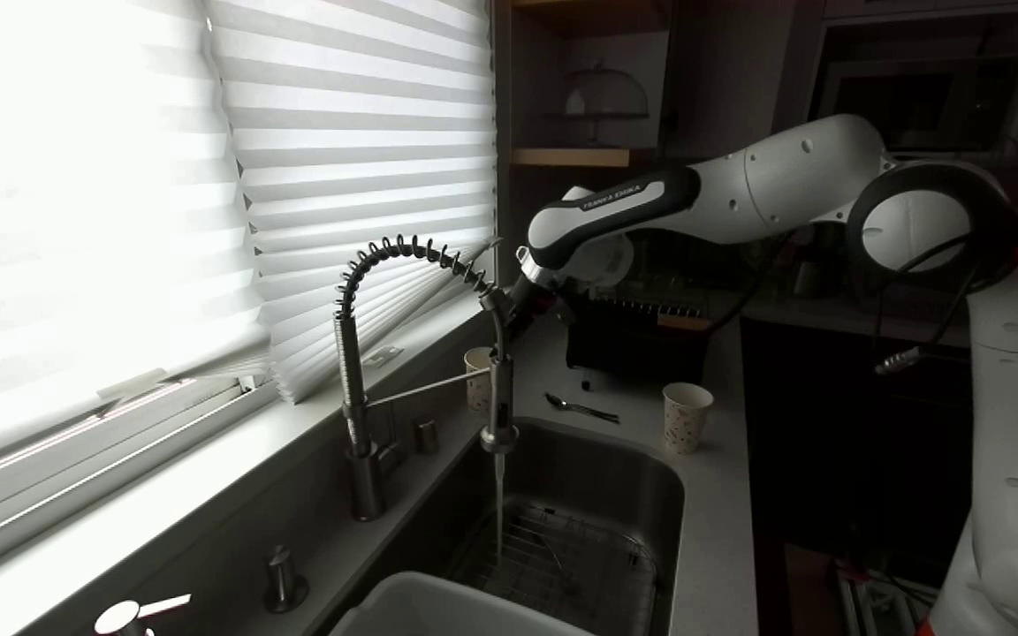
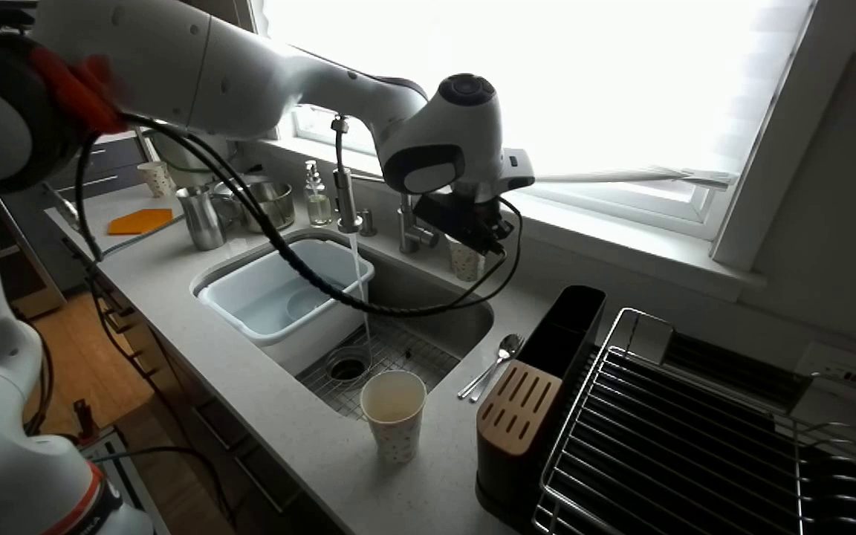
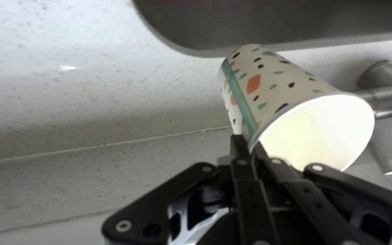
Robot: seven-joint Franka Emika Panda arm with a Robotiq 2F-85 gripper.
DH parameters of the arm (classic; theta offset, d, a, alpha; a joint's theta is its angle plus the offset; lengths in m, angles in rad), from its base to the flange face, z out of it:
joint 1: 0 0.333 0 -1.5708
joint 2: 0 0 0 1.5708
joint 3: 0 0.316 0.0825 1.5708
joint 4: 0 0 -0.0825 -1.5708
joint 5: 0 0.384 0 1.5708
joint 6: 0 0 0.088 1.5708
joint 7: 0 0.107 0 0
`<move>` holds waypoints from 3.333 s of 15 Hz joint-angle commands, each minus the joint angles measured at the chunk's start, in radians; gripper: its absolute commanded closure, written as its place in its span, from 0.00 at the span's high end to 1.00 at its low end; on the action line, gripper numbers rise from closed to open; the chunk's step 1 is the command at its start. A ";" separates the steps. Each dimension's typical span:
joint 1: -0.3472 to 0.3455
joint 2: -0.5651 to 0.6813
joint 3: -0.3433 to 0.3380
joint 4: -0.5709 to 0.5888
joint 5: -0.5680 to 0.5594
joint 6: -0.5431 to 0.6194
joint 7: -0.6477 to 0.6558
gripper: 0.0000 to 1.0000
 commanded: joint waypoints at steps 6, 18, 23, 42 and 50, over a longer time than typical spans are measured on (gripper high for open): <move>0.144 -0.211 -0.040 -0.200 -0.015 -0.367 -0.116 0.01; 0.231 -0.215 -0.066 -0.308 -0.124 -0.269 -0.069 0.01; 0.250 -0.206 -0.057 -0.313 -0.027 -0.194 -0.066 0.01; 0.270 -0.208 -0.064 -0.332 0.001 -0.133 -0.075 0.01; 0.183 -0.222 -0.191 -0.314 -0.201 0.012 0.055 0.01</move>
